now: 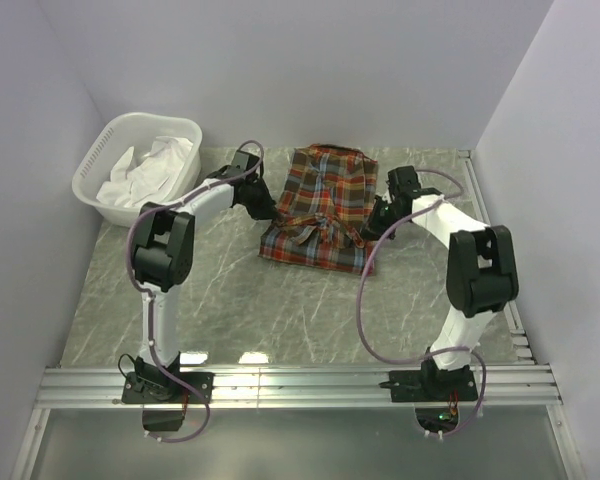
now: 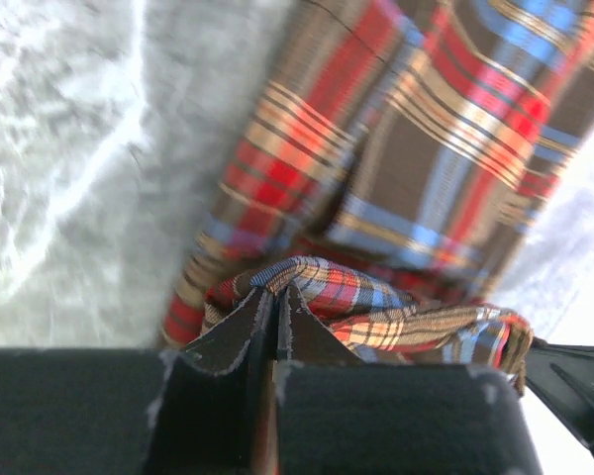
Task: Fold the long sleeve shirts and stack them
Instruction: Fold the shirt
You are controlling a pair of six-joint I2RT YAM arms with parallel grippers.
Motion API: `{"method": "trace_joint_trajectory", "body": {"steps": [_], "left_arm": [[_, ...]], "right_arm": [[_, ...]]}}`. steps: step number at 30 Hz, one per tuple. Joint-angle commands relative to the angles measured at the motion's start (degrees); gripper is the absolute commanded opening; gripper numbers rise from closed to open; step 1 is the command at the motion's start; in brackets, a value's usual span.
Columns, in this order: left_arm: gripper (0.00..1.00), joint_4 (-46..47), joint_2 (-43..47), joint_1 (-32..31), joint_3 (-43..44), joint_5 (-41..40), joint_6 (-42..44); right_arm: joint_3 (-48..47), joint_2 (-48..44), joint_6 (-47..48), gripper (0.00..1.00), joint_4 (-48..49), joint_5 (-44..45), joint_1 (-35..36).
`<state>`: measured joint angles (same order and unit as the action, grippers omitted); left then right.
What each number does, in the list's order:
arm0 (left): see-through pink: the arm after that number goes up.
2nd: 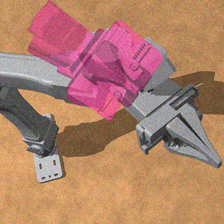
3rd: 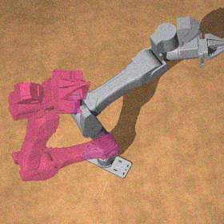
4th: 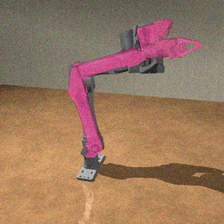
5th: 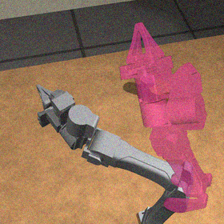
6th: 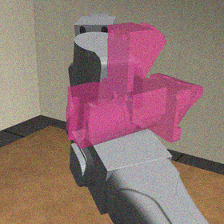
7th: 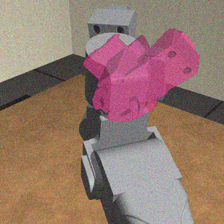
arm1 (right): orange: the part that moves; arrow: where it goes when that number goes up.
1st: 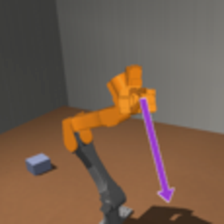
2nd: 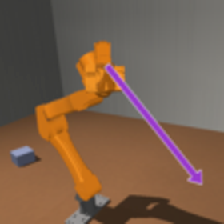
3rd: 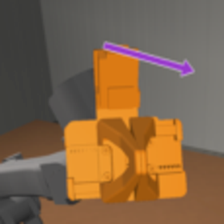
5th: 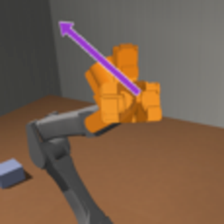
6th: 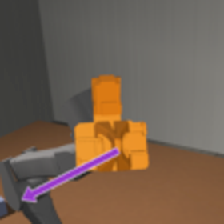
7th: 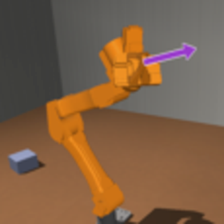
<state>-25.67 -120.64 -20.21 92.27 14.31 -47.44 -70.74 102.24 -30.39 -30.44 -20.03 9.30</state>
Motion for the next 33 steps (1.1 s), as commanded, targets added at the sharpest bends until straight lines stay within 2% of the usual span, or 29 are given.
{"method": "trace_joint_trajectory", "body": {"steps": [1, 5, 12, 16, 17, 19, 20, 21, 22, 25, 30, 33], "left_arm": [[0.08, 6.67, -1.44, 0.69, 1.86, -0.33, 0.51], [0.13, 10.9, -2.67, 0.7, 1.77, -0.94, 1.3], [0.18, 15.03, -1.71, 0.7, 2.39, -5.95, 3.76], [0.27, 16.18, -2.06, 0.7, 2.83, -7.8, 4.64], [0.37, 16.53, -1.88, 0.7, 2.83, -8.15, 4.72], [0.43, 18.2, -0.48, 0.7, 2.83, -8.85, 5.78], [0.51, 18.37, 0.14, 0.7, 3.0, -9.99, 6.13], [0.55, 18.29, 1.62, 0.7, 3.53, -10.52, 6.65], [0.67, 18.2, 2.51, 0.7, 3.71, -11.05, 7.01], [0.85, 18.2, 7.16, 0.7, 3.1, -12.98, 7.28], [0.89, 18.55, 18.65, 0.26, -4.1, -13.69, 3.77], [0.89, 17.15, 24.72, -1.76, -9.11, -16.13, 4.11]], "right_arm": [[-4.93, 2.43, 1.74, 0.02, 4.95, 1.04, -0.34], [-6.78, 5.43, 2.53, 0.07, 5.82, 1.31, -0.51], [-10.11, 4.29, 4.11, 0.19, 5.57, 5.7, -0.6], [-11.87, 4.38, 4.64, 0.41, 5.04, 7.81, -0.86], [-12.14, 3.85, 4.64, 0.46, 4.77, 8.51, -1.04], [-13.02, 2.89, 5.34, 0.55, 4.33, 9.92, -1.13], [-13.19, 1.23, 5.69, 0.56, 3.81, 11.14, -1.13], [-13.63, 0.17, 6.22, 0.57, 3.54, 11.94, -1.13], [-13.46, -2.45, 6.57, 0.6, 3.54, 12.47, -1.13], [-11.53, -8.6, 7.89, 0.61, 4.85, 13.71, -1.04], [-5.04, -15.57, 9.21, 0.6, 6.88, 8.62, 0.62], [-1.44, -17.33, 9.47, 0.54, 7.05, 6.33, 2.21]]}}
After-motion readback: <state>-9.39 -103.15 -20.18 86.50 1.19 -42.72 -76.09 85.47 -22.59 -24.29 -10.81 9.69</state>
